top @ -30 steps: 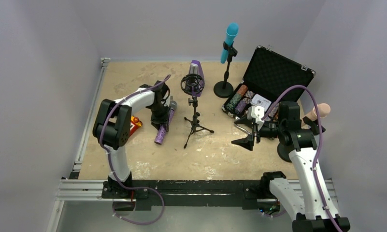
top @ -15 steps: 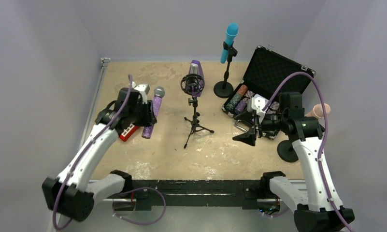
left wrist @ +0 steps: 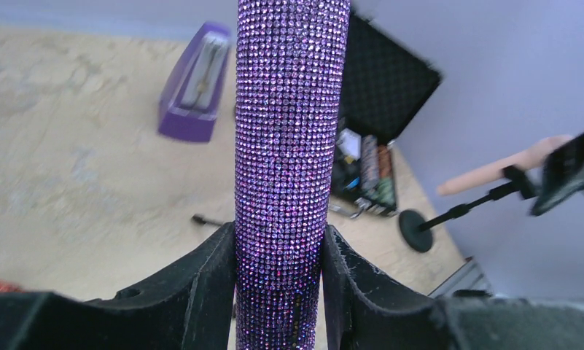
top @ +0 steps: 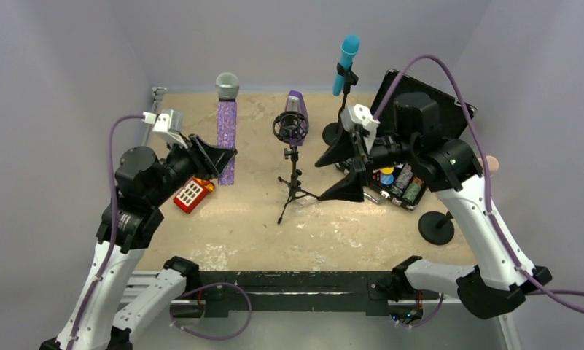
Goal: Attach the microphones to the stand
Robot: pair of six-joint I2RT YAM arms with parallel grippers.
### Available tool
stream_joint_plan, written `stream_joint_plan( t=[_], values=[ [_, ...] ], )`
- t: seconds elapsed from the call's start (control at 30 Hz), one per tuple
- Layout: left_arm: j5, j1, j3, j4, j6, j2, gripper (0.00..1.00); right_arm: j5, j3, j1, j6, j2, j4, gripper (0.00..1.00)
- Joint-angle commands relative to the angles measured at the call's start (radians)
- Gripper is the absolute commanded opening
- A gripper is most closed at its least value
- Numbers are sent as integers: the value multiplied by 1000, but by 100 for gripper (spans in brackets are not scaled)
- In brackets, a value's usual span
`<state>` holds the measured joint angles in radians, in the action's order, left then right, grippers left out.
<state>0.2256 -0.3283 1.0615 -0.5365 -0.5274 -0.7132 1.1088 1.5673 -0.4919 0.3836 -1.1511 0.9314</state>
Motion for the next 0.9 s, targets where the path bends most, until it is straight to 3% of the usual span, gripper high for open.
stream_joint_plan(
  t=[0.0,0.23,0.47,0.5,0.57,0.87],
  values=[
    [69,-64,150,336,-118,-74,0,-71,120,-96,-454,-96,-285,82],
    [-22,-293,353,464,-92,-252,0,-261,181,-180,-851,-183,-505,83],
    [-74,-380,349,595,-101,-324,0,-343,95,-180,-949,-145,-630,82],
    [-76,-388,344,607,-106,-330,0,-351,84,-180,-960,-142,-651,69],
    [-87,-399,332,626,-111,-330,0,-366,71,-180,-967,-142,-673,61],
    [-34,-405,301,629,-160,-314,0,-318,56,-179,-930,-168,-739,63]
  ],
)
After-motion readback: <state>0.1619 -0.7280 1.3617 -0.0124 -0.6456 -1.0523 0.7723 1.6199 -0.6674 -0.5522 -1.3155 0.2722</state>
